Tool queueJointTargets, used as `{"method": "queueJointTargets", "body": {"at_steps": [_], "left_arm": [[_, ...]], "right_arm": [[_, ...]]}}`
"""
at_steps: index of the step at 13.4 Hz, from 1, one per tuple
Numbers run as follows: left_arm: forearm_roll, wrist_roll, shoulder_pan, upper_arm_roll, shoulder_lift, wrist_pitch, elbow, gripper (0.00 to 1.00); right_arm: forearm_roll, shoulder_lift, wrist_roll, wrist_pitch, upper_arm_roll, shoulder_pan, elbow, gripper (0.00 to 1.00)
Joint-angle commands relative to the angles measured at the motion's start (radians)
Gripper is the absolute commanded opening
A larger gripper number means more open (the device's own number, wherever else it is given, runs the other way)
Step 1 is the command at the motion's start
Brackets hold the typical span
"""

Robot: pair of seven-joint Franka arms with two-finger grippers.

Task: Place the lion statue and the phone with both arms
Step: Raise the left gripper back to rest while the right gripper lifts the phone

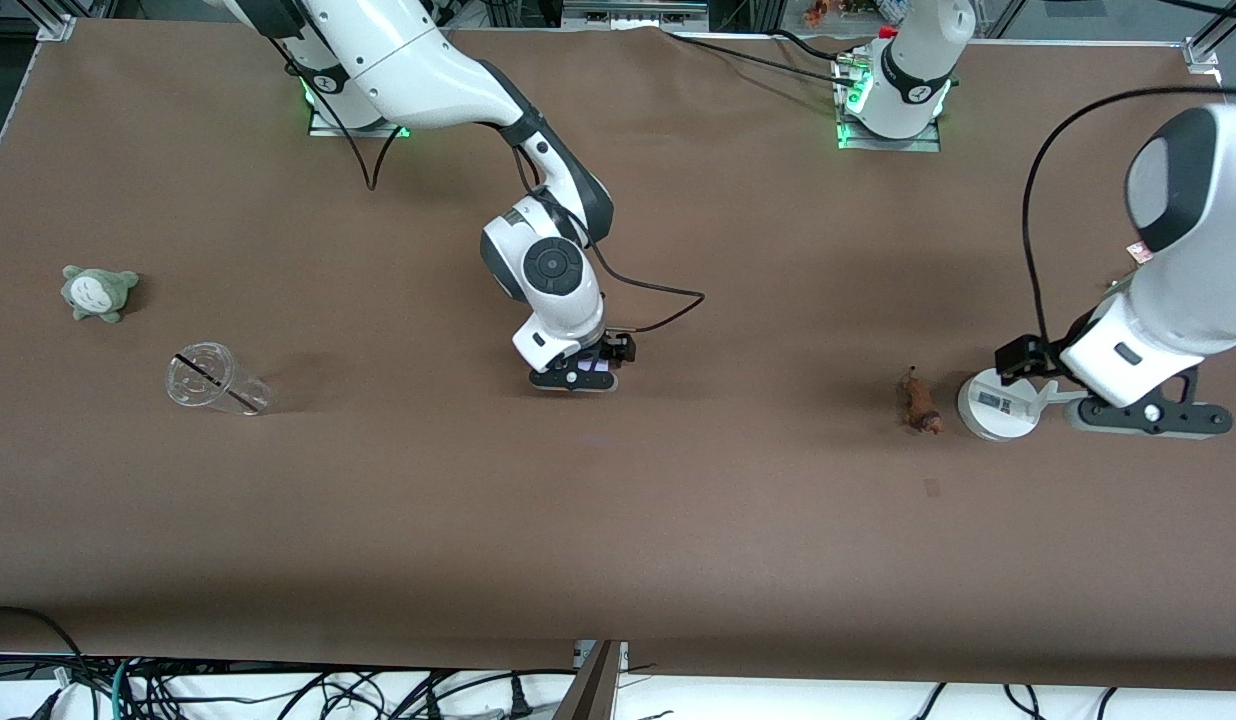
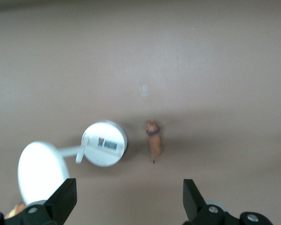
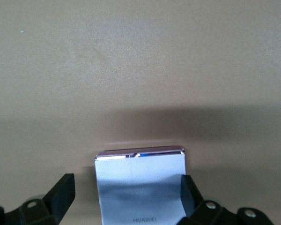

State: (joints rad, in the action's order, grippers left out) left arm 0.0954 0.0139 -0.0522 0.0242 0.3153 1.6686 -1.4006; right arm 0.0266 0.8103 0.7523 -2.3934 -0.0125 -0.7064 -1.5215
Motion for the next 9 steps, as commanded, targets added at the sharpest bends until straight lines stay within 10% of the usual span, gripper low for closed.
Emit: {"method": "queueJointTargets", "body": {"at_steps": [1,5,9], "left_arm": [[0.001,-0.014,0.009,0.0,-0.056,-0.076,0.032,1.0],[-0.002,0.024,0.031,-0.024,-0.108,-0.066,-0.015,1.0],[-0.019,-0.078,0.078,-0.02,-0.321,0.034,-0.287,1.0]], "right_arm": [[-0.02,0.018,-0.002,-0.004,0.009,-0.007,0.029,1.0],[-0.02,0.017,-0.053,-0.004,0.011,-0.004,0.027,1.0],[-0.022,0.02,-0.051,-0.006,0.011,-0.005,0.026,1.0]]}}
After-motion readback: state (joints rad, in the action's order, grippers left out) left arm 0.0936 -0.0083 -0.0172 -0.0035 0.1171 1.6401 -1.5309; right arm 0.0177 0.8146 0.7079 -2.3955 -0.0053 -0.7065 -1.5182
